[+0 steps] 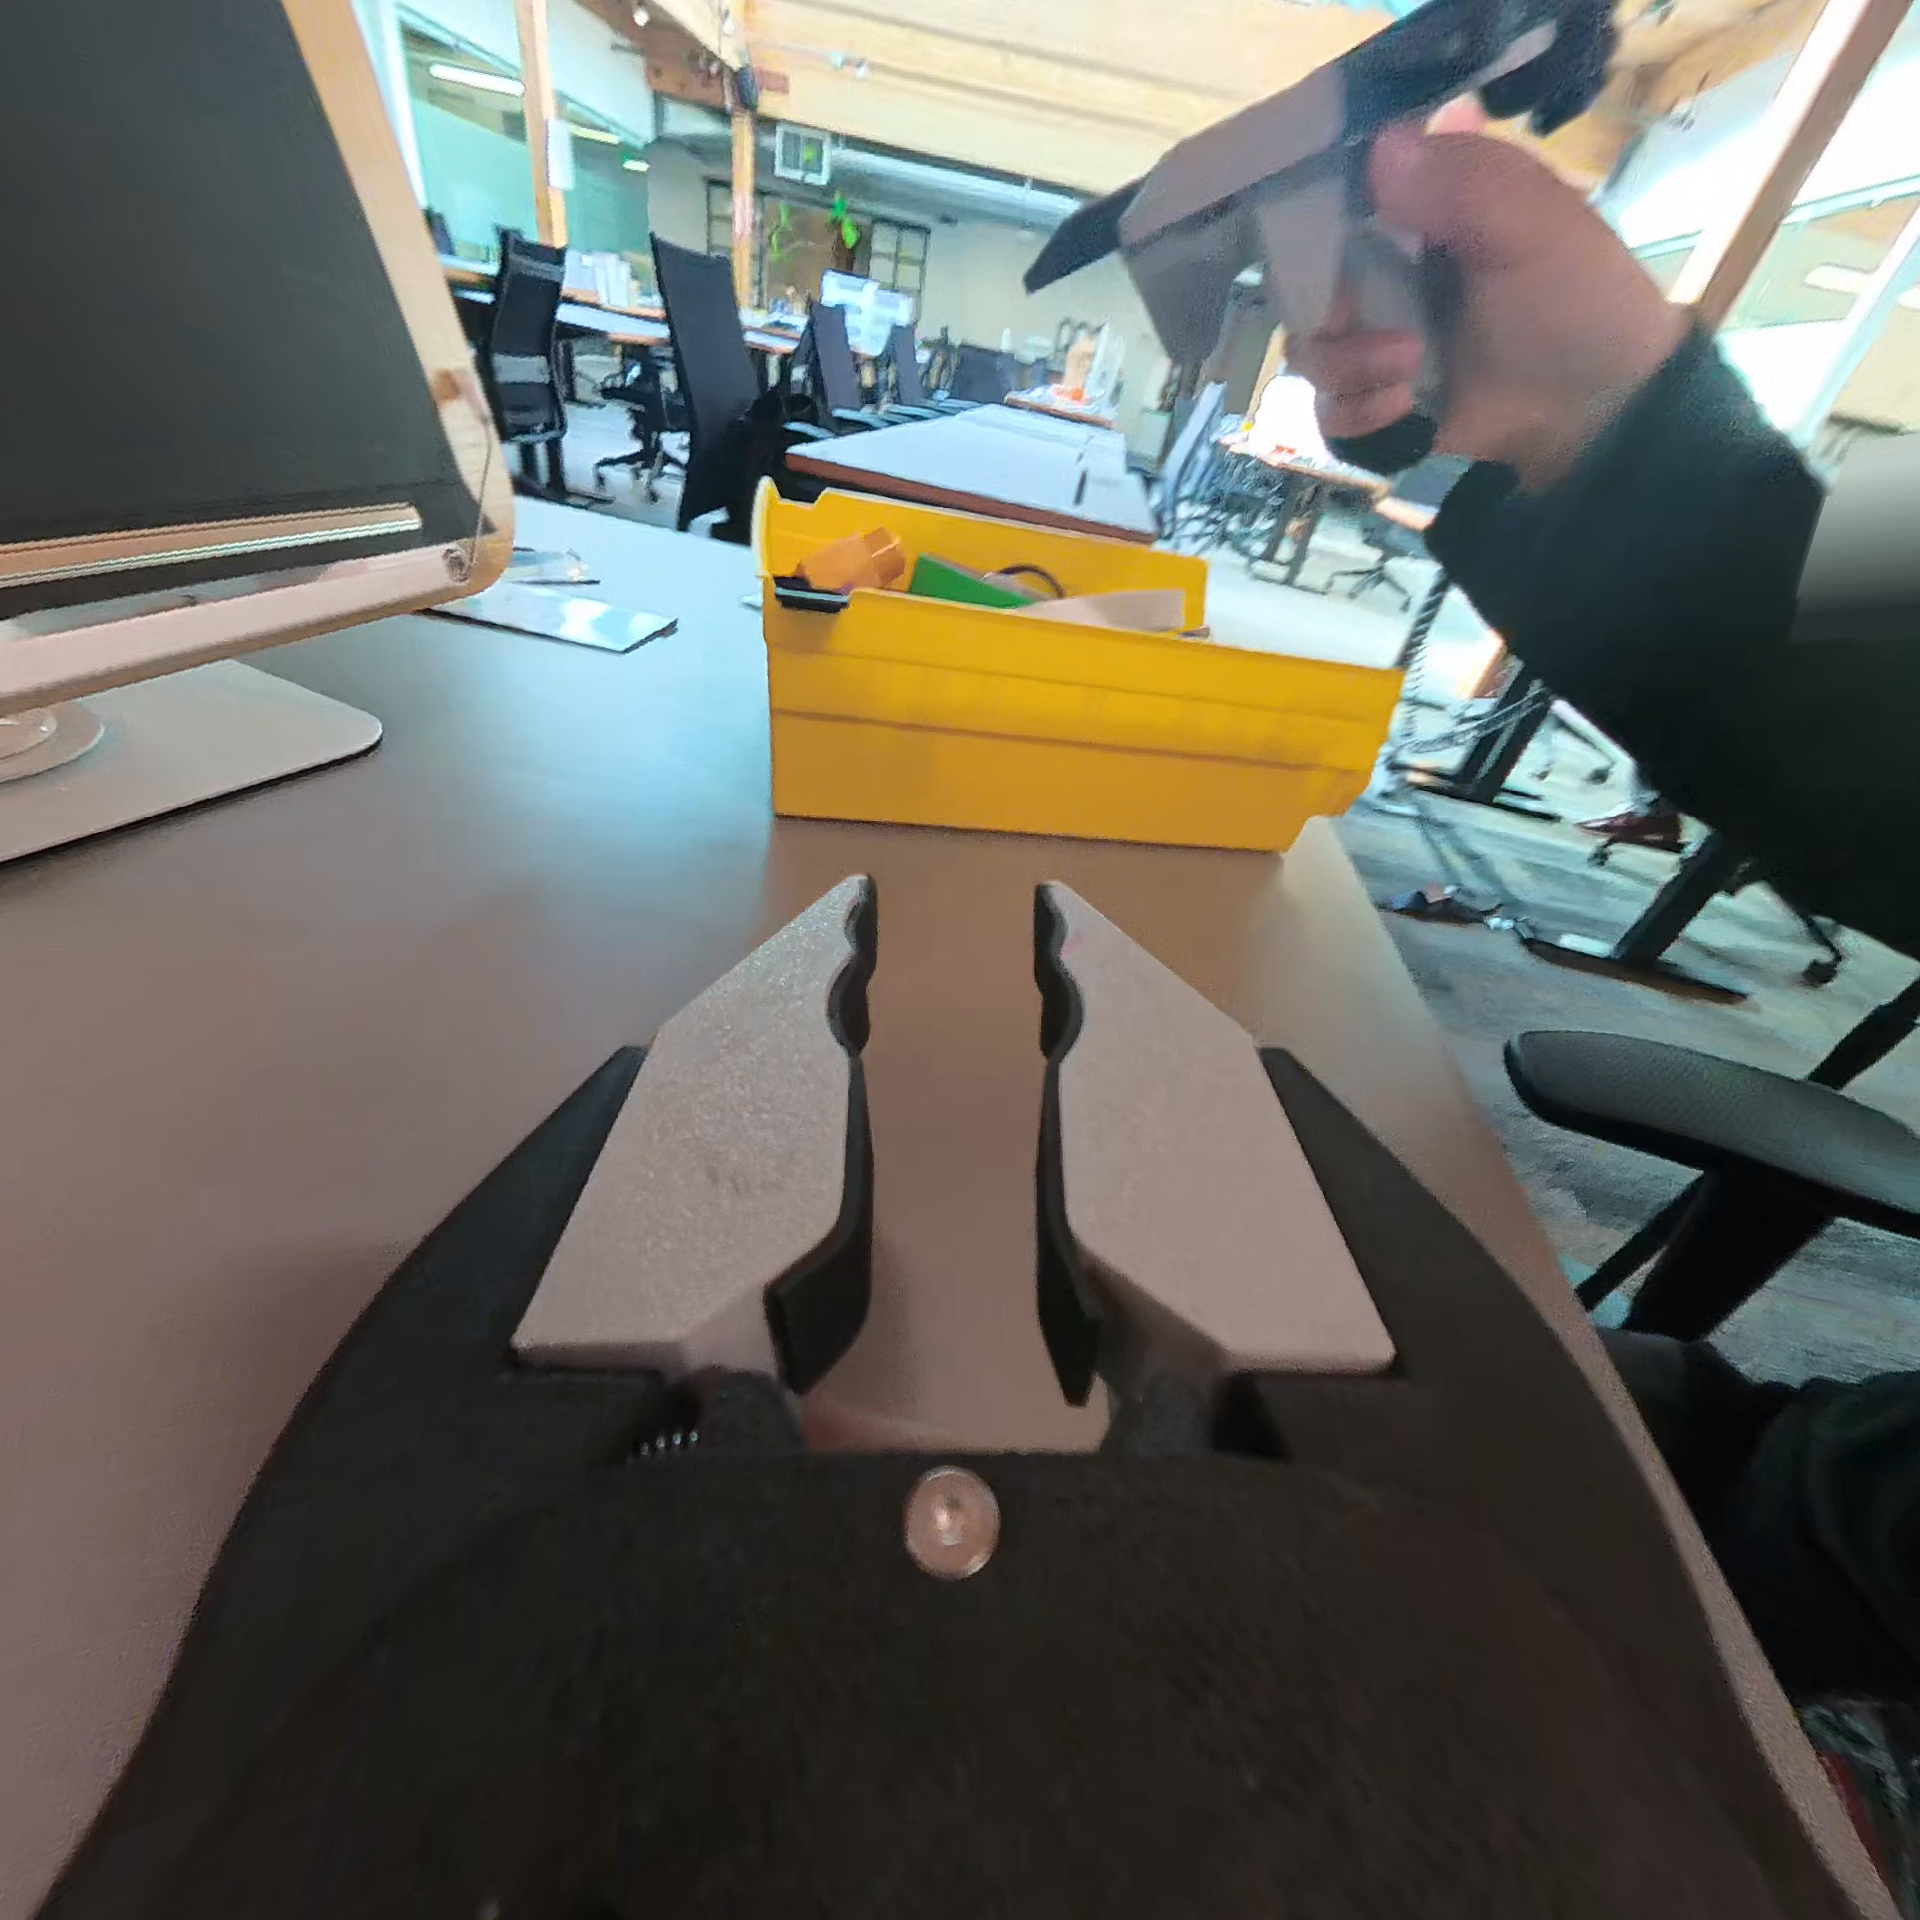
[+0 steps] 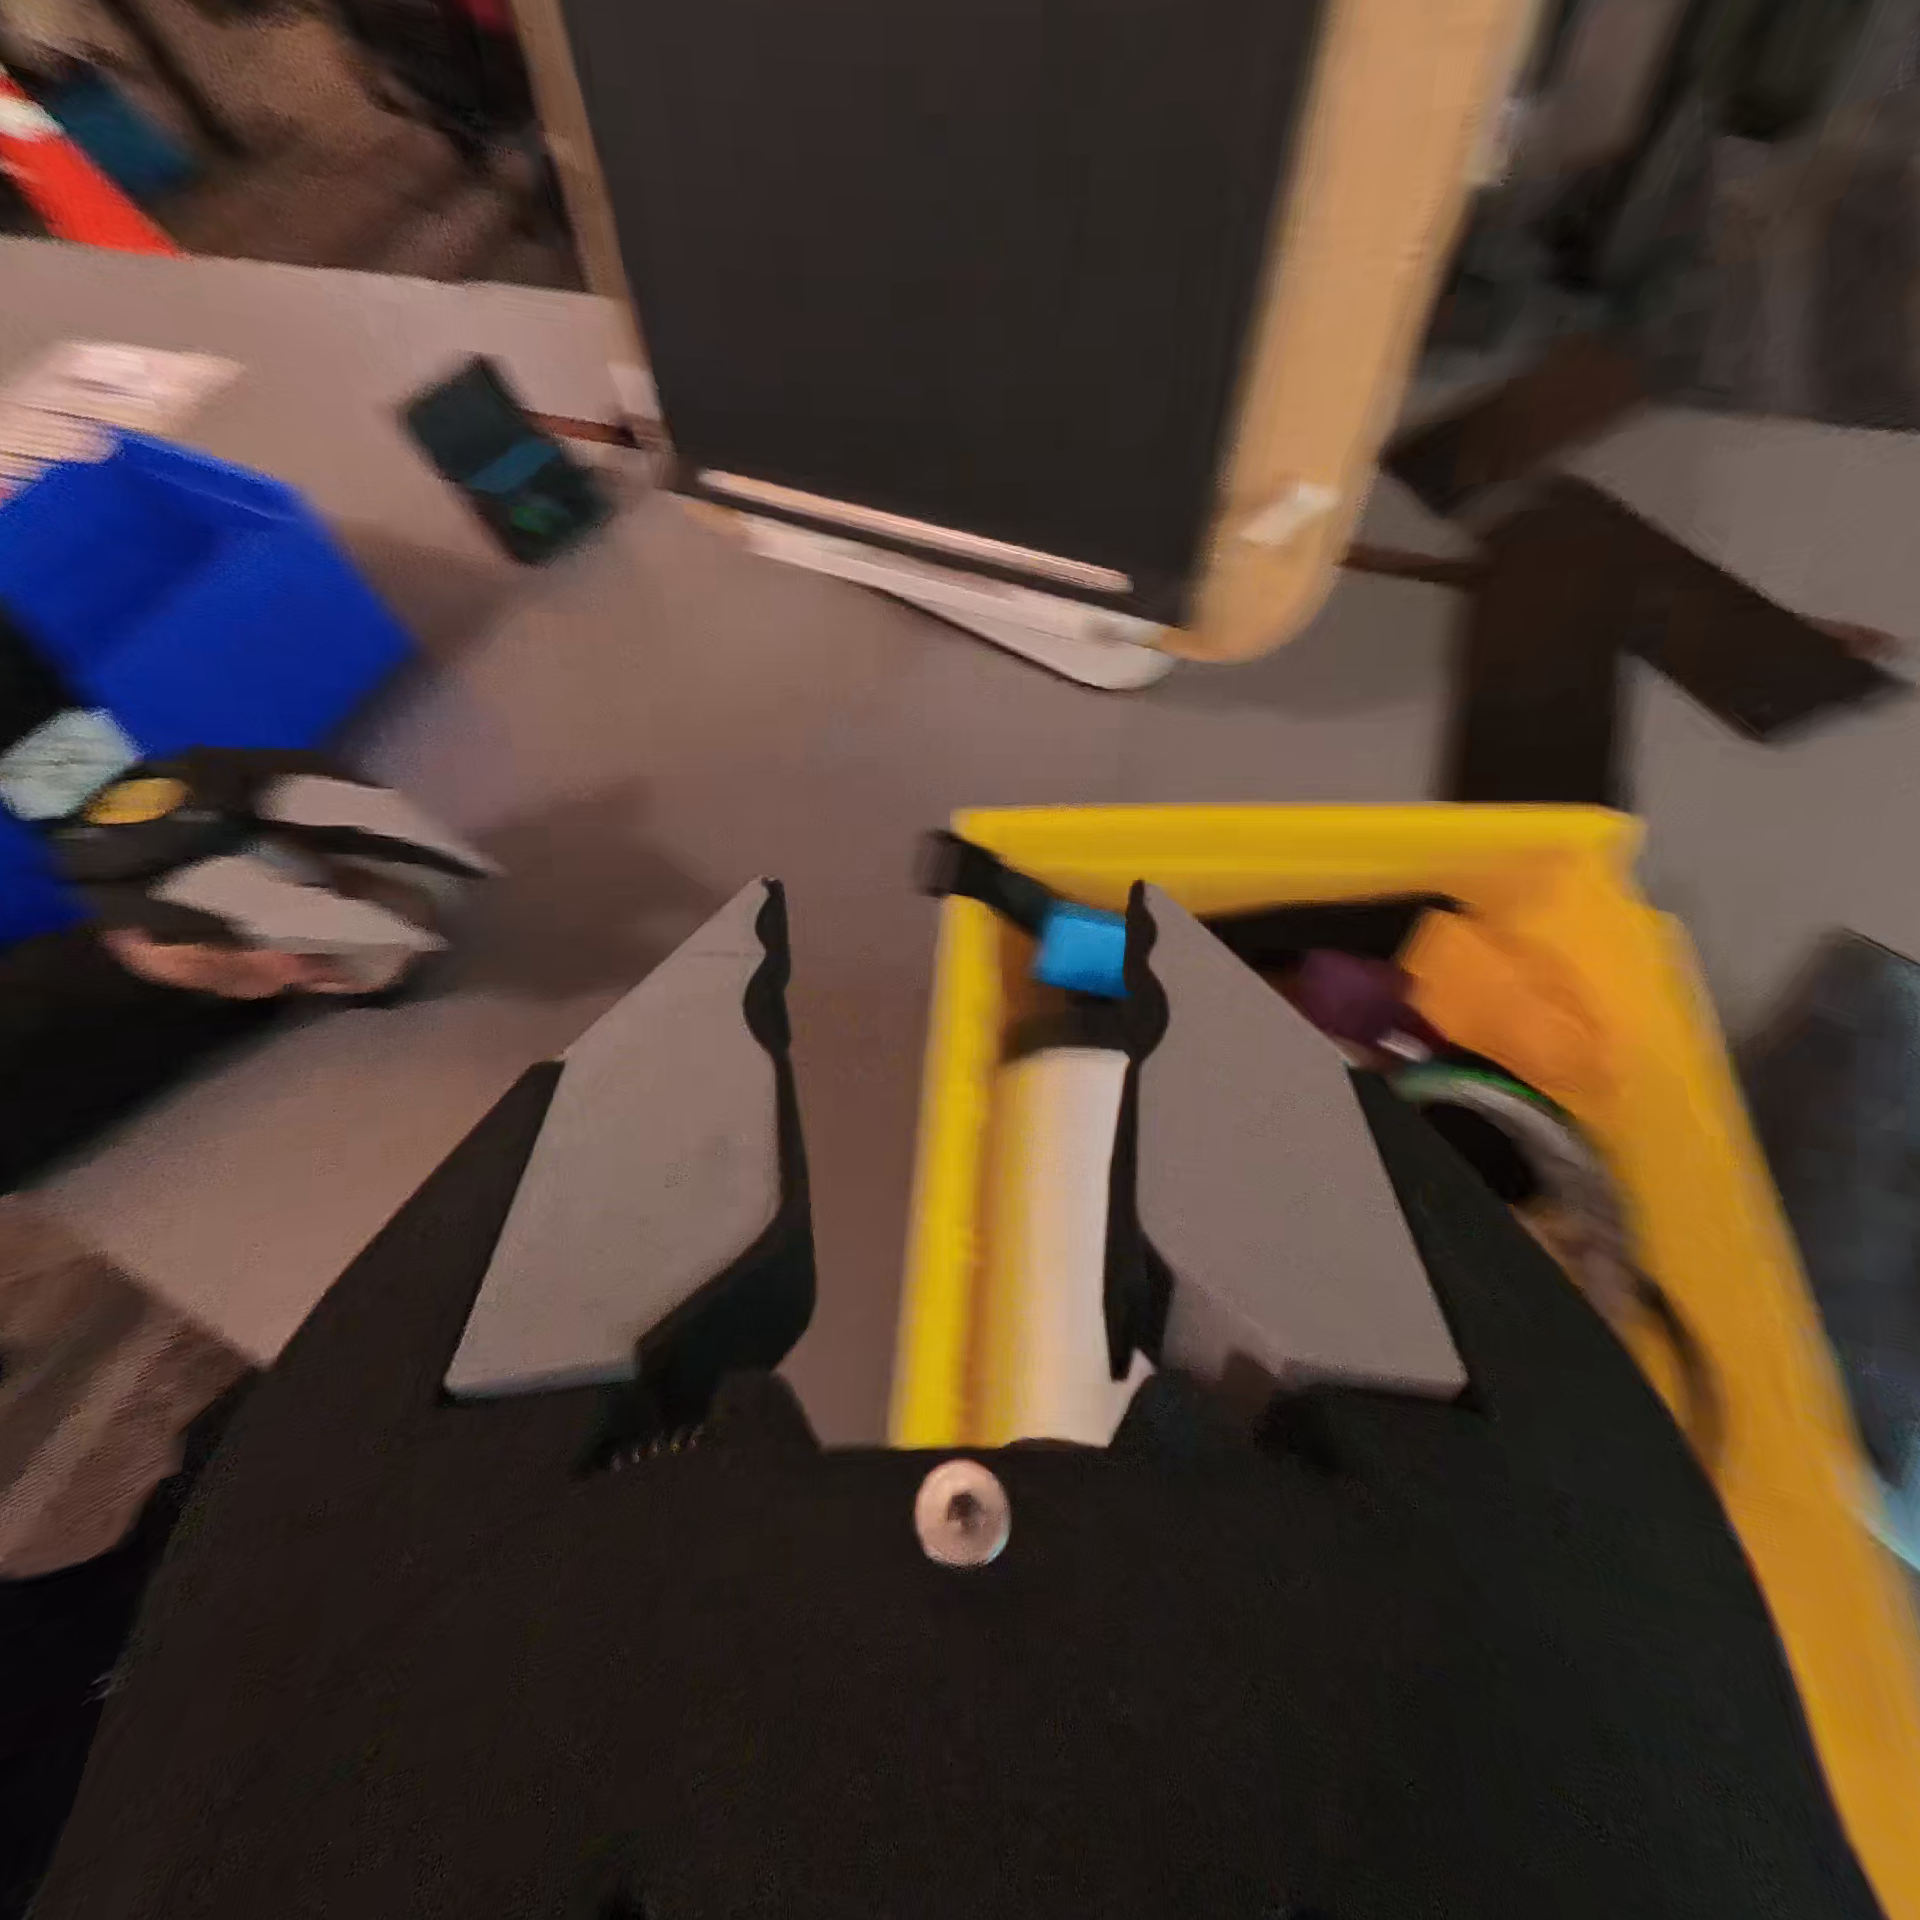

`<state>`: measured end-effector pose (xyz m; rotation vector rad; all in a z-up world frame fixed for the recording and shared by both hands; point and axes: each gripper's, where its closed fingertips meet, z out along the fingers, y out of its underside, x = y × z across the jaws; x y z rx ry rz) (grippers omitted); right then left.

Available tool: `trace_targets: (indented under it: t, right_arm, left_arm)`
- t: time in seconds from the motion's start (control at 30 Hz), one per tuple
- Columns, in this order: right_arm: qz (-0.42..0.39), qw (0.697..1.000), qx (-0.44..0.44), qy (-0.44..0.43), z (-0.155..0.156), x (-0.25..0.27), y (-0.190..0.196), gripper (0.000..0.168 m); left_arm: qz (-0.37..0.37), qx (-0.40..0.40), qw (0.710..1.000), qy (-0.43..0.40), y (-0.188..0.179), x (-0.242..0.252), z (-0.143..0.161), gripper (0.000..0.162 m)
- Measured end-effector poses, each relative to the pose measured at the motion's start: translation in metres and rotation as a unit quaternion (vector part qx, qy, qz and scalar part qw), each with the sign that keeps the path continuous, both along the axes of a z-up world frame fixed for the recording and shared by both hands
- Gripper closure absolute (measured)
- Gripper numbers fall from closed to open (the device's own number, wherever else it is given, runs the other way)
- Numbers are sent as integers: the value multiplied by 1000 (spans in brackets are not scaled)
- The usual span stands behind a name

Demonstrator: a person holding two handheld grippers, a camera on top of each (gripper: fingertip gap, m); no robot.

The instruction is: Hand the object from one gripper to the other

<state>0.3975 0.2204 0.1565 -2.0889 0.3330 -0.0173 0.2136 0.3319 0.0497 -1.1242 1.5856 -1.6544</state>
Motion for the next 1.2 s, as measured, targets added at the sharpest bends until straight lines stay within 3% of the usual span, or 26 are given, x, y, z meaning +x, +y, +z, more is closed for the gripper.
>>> trace_targets:
  t: [0.07,0.17,0.3,0.33,0.4,0.5,0.57,0.63,0.73,0.83,1.07,1.17,1.2]
  right_arm:
    - [76,996,37,30,-8,-52,27,102]
    - [158,985,35,62,-50,-114,61,96]
    - [177,984,-8,24,-123,-141,101,97]
    - [174,985,-15,8,-136,-141,108,98]
    - [165,986,-17,-35,-153,-138,120,101]
    - [158,982,-18,-100,-166,-132,130,107]
    - [154,980,-19,-124,-175,-132,134,112]
    - [148,980,-39,-129,-183,-130,136,109]
    - [148,982,-47,-107,-186,-133,140,107]
    - [149,984,-58,-83,-191,-133,140,104]
    - [148,985,-58,-72,-191,-132,139,105]
    - [148,985,-57,-65,-191,-132,139,106]
    - [148,986,-53,-63,-190,-132,139,106]
  left_arm:
    - [31,14,999,16,0,1,-5,133]
    - [86,19,995,50,-6,-9,2,125]
    - [133,65,989,27,-11,-68,55,103]
    - [156,78,985,12,0,-90,73,104]
    - [235,107,966,-14,44,-137,109,114]
    - [397,163,903,17,156,-211,128,119]
    - [437,159,880,103,219,-242,101,122]
    - [421,136,870,217,254,-253,48,118]
    - [385,143,855,318,275,-245,-15,117]
    - [354,184,832,385,289,-233,-55,115]
    - [298,174,822,452,294,-210,-92,116]
    - [283,153,831,453,293,-204,-98,146]
    - [281,148,834,451,293,-204,-98,148]
